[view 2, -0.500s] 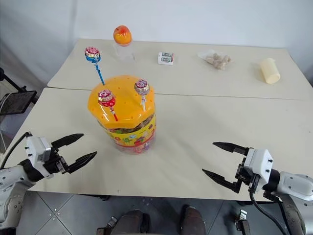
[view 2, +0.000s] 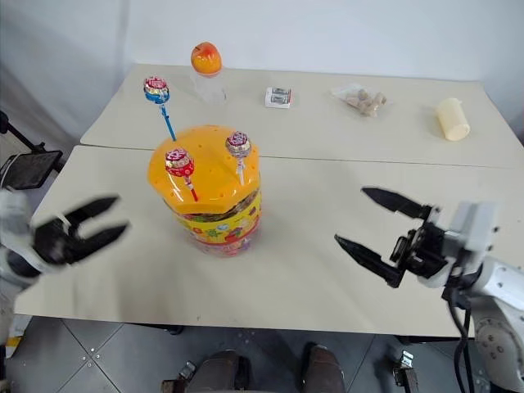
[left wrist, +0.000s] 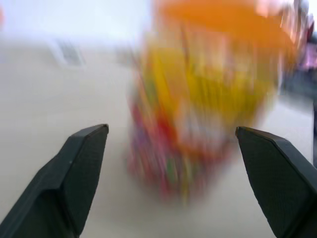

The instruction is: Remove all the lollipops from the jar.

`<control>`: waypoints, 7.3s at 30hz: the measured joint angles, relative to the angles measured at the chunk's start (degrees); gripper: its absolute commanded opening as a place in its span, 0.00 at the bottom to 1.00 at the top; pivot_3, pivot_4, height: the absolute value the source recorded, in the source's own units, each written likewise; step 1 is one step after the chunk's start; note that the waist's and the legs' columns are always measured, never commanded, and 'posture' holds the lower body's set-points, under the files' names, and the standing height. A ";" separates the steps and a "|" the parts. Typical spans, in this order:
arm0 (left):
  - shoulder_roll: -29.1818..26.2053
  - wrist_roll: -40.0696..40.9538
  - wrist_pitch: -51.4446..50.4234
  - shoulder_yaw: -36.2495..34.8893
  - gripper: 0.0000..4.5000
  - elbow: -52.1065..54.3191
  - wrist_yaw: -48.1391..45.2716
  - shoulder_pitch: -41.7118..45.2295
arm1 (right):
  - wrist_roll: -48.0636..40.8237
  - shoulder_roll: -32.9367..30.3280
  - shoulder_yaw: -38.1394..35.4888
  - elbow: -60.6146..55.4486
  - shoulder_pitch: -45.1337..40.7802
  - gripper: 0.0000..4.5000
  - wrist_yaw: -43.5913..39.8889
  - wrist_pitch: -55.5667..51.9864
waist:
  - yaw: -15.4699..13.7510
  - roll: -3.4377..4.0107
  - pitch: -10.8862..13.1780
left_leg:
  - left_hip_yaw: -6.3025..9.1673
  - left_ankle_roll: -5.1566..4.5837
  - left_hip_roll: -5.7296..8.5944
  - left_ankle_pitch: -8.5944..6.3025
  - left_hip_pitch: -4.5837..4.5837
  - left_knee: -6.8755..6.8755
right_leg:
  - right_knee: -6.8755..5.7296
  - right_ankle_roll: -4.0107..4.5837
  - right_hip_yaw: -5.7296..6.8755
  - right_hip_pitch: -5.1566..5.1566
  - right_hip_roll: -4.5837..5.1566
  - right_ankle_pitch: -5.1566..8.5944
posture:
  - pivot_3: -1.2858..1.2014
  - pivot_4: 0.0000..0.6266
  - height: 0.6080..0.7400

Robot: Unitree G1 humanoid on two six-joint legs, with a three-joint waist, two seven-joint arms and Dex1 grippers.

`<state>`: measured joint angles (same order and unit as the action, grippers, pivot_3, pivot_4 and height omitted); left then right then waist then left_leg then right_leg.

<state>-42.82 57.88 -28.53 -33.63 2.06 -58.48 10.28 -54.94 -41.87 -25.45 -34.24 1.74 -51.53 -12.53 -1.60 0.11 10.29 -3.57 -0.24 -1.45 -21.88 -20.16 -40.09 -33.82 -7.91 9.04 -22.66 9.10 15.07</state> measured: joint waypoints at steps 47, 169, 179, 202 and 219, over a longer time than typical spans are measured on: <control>-0.78 -5.09 -11.53 4.23 0.01 -26.23 3.81 42.20 | -0.30 1.08 12.85 -5.87 -12.84 1.00 0.41 -0.71 | 1.80 -0.16 0.04 | -0.27 0.14 -0.26 -0.07 0.05 0.16 | 0.06 0.06 -0.12 -0.17 -0.47 0.04 | 0.52 0.24 1.00; 1.60 11.46 -4.07 -10.27 0.89 15.28 -6.77 -16.75 | 9.42 12.20 27.72 22.36 -48.07 0.84 -17.57 -13.87 | 2.92 -0.04 0.23 | -1.32 0.31 -0.56 -0.27 -0.06 0.06 | -0.52 0.36 -0.78 -1.16 -0.57 0.20 | 0.52 0.24 1.00; 4.47 13.89 -3.76 -10.75 0.89 14.23 -4.05 -15.33 | 18.23 20.38 38.58 25.49 -55.55 0.84 -17.63 -13.50 | 2.62 -0.14 0.17 | -1.16 0.29 -0.44 -0.28 -0.06 0.04 | -0.65 0.36 -0.78 -1.14 -0.55 0.19 | 0.52 0.24 1.00; 8.93 17.67 -3.05 -12.63 0.89 18.41 -2.75 -22.06 | 23.20 26.40 40.98 31.48 -61.07 0.02 -16.21 -16.14 | 3.47 -0.20 0.13 | -1.18 0.31 -0.46 -0.28 0.02 0.05 | -0.73 0.41 -0.81 -1.13 -0.56 0.22 | 0.52 0.24 1.00; 5.71 22.79 -5.25 -9.50 0.89 20.04 0.64 -14.63 | 6.40 25.61 24.67 35.33 -61.91 0.01 -16.07 -26.68 | 3.16 -0.18 0.15 | -1.05 0.32 -0.44 -0.28 -0.06 0.05 | -0.81 0.44 -0.81 -1.15 -0.56 0.24 | 0.52 0.24 1.00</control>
<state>-37.11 80.67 -33.77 -43.13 22.10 -57.84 -4.35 -48.54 -16.26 -0.79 1.09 -60.17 -67.60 -39.20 1.56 -0.06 10.44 -4.62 0.08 -1.89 -22.16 -20.22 -40.04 -34.62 -7.47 8.23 -23.81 8.54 15.30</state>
